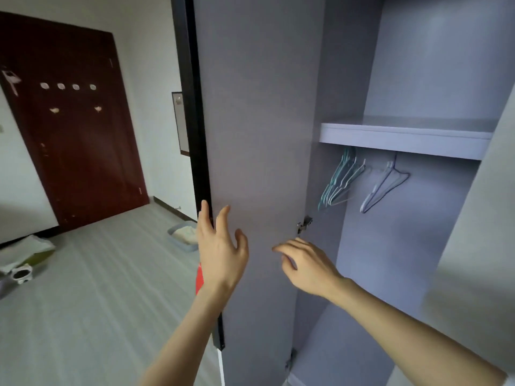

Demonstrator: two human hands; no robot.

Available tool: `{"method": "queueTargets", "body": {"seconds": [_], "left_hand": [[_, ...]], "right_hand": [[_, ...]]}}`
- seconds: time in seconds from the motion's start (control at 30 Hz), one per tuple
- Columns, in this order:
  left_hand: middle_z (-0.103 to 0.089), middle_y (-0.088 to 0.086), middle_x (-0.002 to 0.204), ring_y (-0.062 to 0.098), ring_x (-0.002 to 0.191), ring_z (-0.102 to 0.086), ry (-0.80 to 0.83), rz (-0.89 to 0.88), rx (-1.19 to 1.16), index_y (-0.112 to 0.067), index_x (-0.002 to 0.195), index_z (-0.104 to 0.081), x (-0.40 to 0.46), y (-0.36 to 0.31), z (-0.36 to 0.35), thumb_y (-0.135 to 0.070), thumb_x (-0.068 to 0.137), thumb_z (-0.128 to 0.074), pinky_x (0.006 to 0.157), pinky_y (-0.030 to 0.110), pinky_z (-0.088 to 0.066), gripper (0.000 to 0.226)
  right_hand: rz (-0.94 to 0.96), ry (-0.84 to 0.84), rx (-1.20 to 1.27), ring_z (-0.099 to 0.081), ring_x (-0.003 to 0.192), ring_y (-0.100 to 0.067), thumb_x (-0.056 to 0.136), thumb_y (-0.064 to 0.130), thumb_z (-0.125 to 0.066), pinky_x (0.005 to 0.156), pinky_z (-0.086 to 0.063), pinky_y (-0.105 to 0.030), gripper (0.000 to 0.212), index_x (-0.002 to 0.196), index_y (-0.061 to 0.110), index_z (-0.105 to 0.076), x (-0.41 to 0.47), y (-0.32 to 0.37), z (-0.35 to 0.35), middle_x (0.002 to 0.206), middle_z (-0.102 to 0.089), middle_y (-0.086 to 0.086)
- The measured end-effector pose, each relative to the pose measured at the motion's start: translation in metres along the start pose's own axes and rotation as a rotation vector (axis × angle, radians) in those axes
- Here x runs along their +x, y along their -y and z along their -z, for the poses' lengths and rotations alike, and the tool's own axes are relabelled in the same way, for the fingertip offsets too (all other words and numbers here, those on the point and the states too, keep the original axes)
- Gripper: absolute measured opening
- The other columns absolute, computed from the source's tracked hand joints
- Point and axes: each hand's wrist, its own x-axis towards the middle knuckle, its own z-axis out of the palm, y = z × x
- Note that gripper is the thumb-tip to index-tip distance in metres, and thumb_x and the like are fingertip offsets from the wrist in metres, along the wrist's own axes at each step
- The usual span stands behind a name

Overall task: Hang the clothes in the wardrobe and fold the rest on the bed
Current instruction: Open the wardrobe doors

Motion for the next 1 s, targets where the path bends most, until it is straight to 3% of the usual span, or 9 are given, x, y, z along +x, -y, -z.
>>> {"method": "queueTargets", "body": {"seconds": [0.13,0.33,0.5,0.67,0.77,0.83,0.9,1.0], "left_hand": [[-0.041,0.023,0.14,0.043,0.137,-0.028,-0.054,-0.214,0.077,-0.005,0.12,-0.059,-0.019,-0.031,-0.044,-0.002,0.079,-0.056,0.102,0.052,-0.032,0.041],[-0.052,0.015,0.129,0.038,0.115,-0.049,0.316,-0.302,-0.107,-0.004,0.124,-0.056,-0.02,-0.113,-0.135,-0.003,0.081,-0.059,0.091,0.044,-0.04,0.043],[-0.05,0.011,0.131,0.031,0.117,-0.05,0.562,-0.416,-0.247,-0.01,0.134,-0.046,-0.003,-0.198,-0.219,-0.011,0.09,-0.051,0.092,0.04,-0.042,0.044],[-0.036,0.006,0.147,0.023,0.131,-0.04,0.741,-0.299,-0.506,-0.013,0.146,-0.027,0.014,-0.277,-0.284,-0.013,0.091,-0.056,0.105,0.038,-0.037,0.062],[-0.048,-0.011,0.13,0.011,0.11,-0.05,0.77,-0.168,-0.754,-0.023,0.144,-0.029,0.018,-0.31,-0.301,-0.013,0.086,-0.062,0.085,0.025,-0.046,0.068],[-0.051,-0.021,0.112,0.003,0.096,-0.05,0.783,-0.094,-0.842,-0.026,0.14,-0.033,0.019,-0.319,-0.305,-0.013,0.084,-0.064,0.071,0.013,-0.041,0.065],[-0.051,-0.016,0.11,0.001,0.092,-0.051,0.79,-0.05,-0.871,-0.025,0.136,-0.039,0.021,-0.319,-0.306,-0.012,0.084,-0.062,0.067,0.01,-0.038,0.059],[-0.055,-0.009,0.11,0.002,0.089,-0.052,0.795,-0.057,-0.861,-0.022,0.126,-0.049,0.022,-0.314,-0.297,-0.009,0.085,-0.059,0.066,0.011,-0.039,0.044]], "right_hand": [[-0.195,-0.042,-0.084,-0.059,0.105,-0.017,0.093,0.019,-0.049,0.084,-0.044,-0.027,0.028,0.115,0.017,-0.065,-0.041,-0.048,0.04,0.11,-0.068,0.001],[-0.479,-0.114,-0.235,-0.057,0.11,-0.024,0.091,0.017,-0.05,0.089,-0.046,-0.035,0.027,0.113,0.014,-0.066,-0.098,-0.12,0.109,0.112,-0.068,-0.003],[-0.63,-0.128,-0.327,-0.054,0.114,-0.025,0.091,0.012,-0.048,0.095,-0.042,-0.033,0.029,0.115,0.01,-0.065,-0.148,-0.179,0.17,0.115,-0.065,-0.007],[-0.587,-0.309,-0.447,-0.06,0.106,-0.033,0.077,-0.003,-0.061,0.092,-0.048,-0.041,0.027,0.103,0.002,-0.07,-0.169,-0.211,0.215,0.109,-0.065,-0.015],[-0.625,-0.324,-0.512,-0.049,0.123,-0.029,0.08,0.005,-0.058,0.099,-0.041,-0.041,0.038,0.117,0.009,-0.064,-0.171,-0.223,0.229,0.132,-0.052,-0.013],[-0.671,-0.268,-0.551,-0.032,0.136,-0.023,0.084,0.013,-0.053,0.106,-0.032,-0.036,0.048,0.131,0.016,-0.053,-0.171,-0.228,0.23,0.147,-0.035,-0.009],[-0.689,-0.224,-0.574,-0.017,0.142,-0.02,0.087,0.017,-0.048,0.111,-0.023,-0.034,0.054,0.14,0.02,-0.041,-0.172,-0.229,0.227,0.154,-0.021,-0.004],[-0.693,-0.207,-0.546,-0.011,0.144,-0.018,0.089,0.016,-0.046,0.113,-0.02,-0.031,0.057,0.145,0.019,-0.033,-0.173,-0.22,0.216,0.156,-0.015,-0.005]]}}
